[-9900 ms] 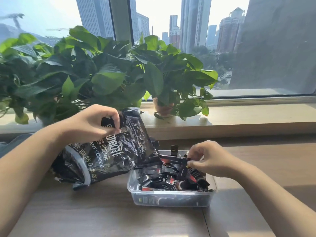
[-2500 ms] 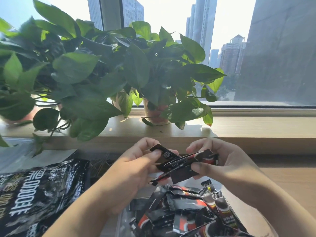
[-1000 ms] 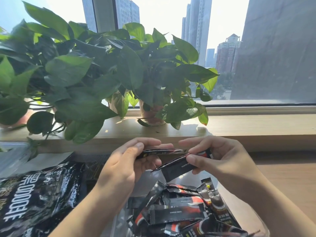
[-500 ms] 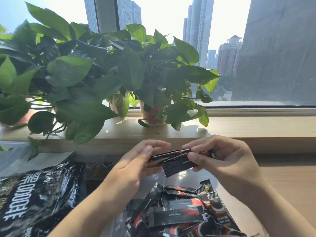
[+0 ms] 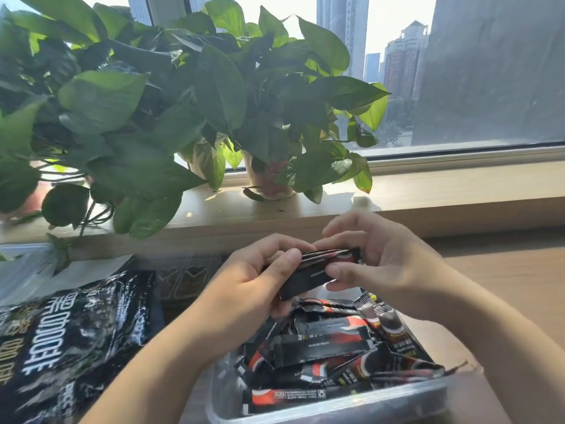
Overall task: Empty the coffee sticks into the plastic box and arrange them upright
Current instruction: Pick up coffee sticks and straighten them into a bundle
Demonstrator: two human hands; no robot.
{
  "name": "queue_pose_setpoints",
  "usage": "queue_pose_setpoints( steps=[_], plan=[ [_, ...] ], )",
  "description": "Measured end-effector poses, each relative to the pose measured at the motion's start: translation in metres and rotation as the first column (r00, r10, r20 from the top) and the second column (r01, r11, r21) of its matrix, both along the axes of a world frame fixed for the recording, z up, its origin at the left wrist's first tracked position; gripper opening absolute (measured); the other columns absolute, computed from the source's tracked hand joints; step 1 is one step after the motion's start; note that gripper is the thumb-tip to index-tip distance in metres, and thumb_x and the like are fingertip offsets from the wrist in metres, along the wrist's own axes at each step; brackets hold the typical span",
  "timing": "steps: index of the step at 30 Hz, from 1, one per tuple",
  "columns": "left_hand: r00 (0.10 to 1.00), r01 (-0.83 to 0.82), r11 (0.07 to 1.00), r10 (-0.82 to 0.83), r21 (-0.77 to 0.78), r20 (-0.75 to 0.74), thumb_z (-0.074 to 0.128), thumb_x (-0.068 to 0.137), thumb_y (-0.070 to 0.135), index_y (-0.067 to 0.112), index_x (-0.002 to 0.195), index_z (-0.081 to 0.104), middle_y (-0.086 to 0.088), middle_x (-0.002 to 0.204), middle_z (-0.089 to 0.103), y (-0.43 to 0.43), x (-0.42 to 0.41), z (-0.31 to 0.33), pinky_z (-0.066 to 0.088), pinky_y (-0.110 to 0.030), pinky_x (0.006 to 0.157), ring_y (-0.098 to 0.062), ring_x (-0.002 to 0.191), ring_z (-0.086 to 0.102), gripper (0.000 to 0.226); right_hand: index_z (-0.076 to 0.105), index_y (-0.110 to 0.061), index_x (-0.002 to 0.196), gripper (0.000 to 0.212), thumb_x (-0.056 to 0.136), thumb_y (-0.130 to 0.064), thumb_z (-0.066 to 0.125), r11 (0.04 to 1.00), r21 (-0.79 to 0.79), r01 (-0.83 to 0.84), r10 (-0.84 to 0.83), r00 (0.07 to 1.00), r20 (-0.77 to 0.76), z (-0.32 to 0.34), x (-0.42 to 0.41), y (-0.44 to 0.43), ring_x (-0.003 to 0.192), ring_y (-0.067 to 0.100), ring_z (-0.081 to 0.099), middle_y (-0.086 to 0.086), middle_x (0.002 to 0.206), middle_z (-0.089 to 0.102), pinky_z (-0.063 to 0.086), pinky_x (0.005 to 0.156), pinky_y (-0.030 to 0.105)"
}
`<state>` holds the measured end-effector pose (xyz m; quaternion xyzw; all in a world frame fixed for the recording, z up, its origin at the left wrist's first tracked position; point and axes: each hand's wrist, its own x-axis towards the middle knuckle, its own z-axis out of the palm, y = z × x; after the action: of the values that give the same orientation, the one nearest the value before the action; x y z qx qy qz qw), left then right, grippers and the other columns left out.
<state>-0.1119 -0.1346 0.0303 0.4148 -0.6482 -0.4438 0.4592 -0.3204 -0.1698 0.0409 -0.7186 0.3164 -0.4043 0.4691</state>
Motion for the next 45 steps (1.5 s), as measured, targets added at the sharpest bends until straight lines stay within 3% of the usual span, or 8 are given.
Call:
queue_pose_setpoints(
  steps=[3,8,16,20,25,33,40,45],
  plan=[
    [0.998,0.014,1.0,-0.015,0.015,0.062,0.053,0.089,0.043,0.03,0.102,0.072,-0.021,0.087,0.069,-0.001,0.001,-0.001,0.05,-0.04,0.066,-0.023,0.066,0.058,0.027,0.064,-0.016,0.107,0.026,0.086,-0.004,0.074,1.0,-0.011,0.023,-0.024,0.984,-0.176,0.002,-0.001,0.003,0.076,0.027,0.077,0.003,0.097,0.078,0.063,0.071,0.042],
    [0.992,0.077,0.996,-0.08,0.036,0.092,0.052,0.093,0.042,0.027,0.102,0.073,-0.014,0.048,0.058,0.001,0.006,0.004,0.043,-0.024,0.043,-0.023,0.039,0.051,0.027,0.067,-0.028,0.099,0.015,0.088,-0.022,0.075,0.999,0.03,0.016,-0.005,0.939,-0.343,0.009,-0.004,0.009,0.053,0.02,0.067,0.008,0.068,0.074,0.045,0.048,0.032],
    [0.979,0.14,0.989,-0.147,0.055,0.144,0.063,0.092,0.035,0.03,0.102,0.08,-0.01,0.058,0.055,0.001,0.015,0.004,0.034,-0.028,0.054,-0.019,0.055,0.045,0.021,0.062,-0.025,0.104,0.017,0.091,-0.021,0.072,0.984,0.112,-0.138,0.174,0.877,-0.448,0.007,-0.001,0.01,0.054,0.013,0.052,-0.007,0.072,0.072,0.041,0.049,0.026],
    [0.98,0.154,0.988,-0.156,0.021,0.126,0.074,0.085,0.031,0.026,0.1,0.081,-0.029,0.071,0.057,0.004,0.015,0.005,0.037,-0.022,0.054,-0.017,0.061,0.046,0.017,0.056,-0.022,0.11,0.027,0.09,-0.021,0.074,0.973,0.164,-0.164,0.221,0.866,-0.449,0.008,-0.003,0.009,0.05,0.008,0.049,-0.012,0.064,0.067,0.038,0.047,0.019],
    [0.968,0.215,0.977,-0.213,0.004,0.133,0.078,0.082,0.019,0.019,0.099,0.081,-0.029,0.091,0.065,0.004,0.016,0.006,0.046,-0.022,0.06,-0.017,0.067,0.054,0.017,0.054,-0.032,0.112,0.053,0.068,-0.041,0.082,0.912,0.315,-0.262,0.377,0.838,-0.394,0.01,-0.012,0.011,0.058,0.017,0.053,0.02,0.098,0.071,0.042,0.047,0.021],
    [0.998,-0.031,0.999,0.03,-0.012,-0.055,0.076,0.078,0.023,0.017,0.096,0.081,-0.011,0.066,0.063,0.0,0.009,-0.001,0.036,-0.042,0.058,-0.028,0.062,0.045,0.019,0.065,-0.025,0.122,0.055,0.072,-0.016,0.087,0.99,0.098,-0.097,0.11,0.985,-0.13,0.004,-0.011,0.001,0.084,0.034,0.072,0.007,0.1,0.074,0.059,0.071,0.045],
    [0.977,-0.194,0.976,0.184,-0.096,-0.107,0.072,0.08,0.019,0.017,0.096,0.08,-0.005,0.058,0.065,-0.005,0.007,-0.001,0.047,-0.014,0.057,-0.01,0.051,0.053,0.018,0.06,-0.021,0.136,0.074,0.069,-0.003,0.084,0.981,0.096,-0.17,0.176,0.982,-0.061,0.0,-0.011,-0.002,0.112,0.057,0.058,0.039,0.124,0.058,0.048,0.098,0.068],
    [0.964,-0.226,0.97,0.21,-0.089,-0.164,0.071,0.076,0.024,0.019,0.097,0.079,-0.003,0.059,0.064,-0.007,0.008,0.0,0.047,-0.014,0.058,-0.011,0.053,0.054,0.023,0.058,-0.024,0.138,0.081,0.065,-0.007,0.091,0.982,0.059,-0.178,0.18,0.983,-0.033,0.001,-0.016,-0.005,0.096,0.035,0.062,0.025,0.128,0.061,0.056,0.083,0.048]
  ],
)
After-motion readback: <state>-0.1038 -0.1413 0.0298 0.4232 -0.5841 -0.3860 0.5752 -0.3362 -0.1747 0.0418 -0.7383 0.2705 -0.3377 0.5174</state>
